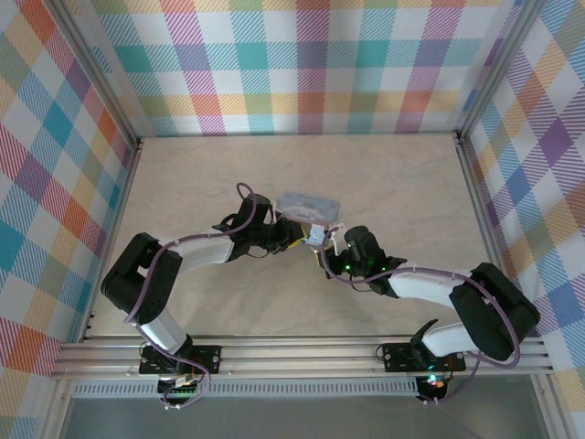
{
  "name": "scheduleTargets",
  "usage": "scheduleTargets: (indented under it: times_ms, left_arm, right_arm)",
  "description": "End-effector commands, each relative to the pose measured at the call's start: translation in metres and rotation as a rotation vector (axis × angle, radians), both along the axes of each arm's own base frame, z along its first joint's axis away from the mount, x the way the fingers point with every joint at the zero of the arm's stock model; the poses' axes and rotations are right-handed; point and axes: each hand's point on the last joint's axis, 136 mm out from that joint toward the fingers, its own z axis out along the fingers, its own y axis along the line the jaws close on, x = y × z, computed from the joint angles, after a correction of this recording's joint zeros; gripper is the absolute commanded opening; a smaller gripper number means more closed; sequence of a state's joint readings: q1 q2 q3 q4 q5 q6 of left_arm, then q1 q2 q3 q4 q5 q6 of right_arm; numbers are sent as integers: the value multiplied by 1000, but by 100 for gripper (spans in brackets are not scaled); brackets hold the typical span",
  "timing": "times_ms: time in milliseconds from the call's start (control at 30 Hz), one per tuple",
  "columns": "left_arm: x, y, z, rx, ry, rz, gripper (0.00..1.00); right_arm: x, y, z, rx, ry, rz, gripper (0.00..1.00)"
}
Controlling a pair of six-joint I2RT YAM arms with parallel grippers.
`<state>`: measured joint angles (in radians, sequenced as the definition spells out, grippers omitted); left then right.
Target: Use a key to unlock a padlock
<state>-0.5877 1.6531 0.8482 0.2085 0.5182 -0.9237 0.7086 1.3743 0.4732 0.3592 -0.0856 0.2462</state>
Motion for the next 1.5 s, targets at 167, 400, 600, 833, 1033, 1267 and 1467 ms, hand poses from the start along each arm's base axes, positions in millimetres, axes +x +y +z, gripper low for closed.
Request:
scheduleTargets:
  times_ms: [167, 400, 600, 833, 1033, 1267, 1467]
  left_arm:
    - [0, -10, 26, -52, -32, -33, 20]
    - [0, -9, 27, -49, -36, -36, 20]
    - [-1, -9, 25, -40, -33, -38, 20]
    - [-1, -10, 24, -41, -30, -42, 20]
    - [-1, -10, 23, -40, -27, -44, 20]
    - [-1, -10, 23, -39, -27, -45, 20]
    - [-1, -9, 21, -35, -24, -44, 20]
  right_arm:
    - [12, 12, 17, 36, -61, 9, 1]
    - [19, 15, 18, 31, -76, 2, 1]
    - [21, 16, 17, 35, -79, -8, 1]
    - [24, 18, 17, 49, -80, -11, 1]
    - [25, 20, 18, 54, -81, -7, 1]
    - [25, 22, 21, 66, -86, -6, 1]
    - [26, 25, 26, 81, -94, -1, 1]
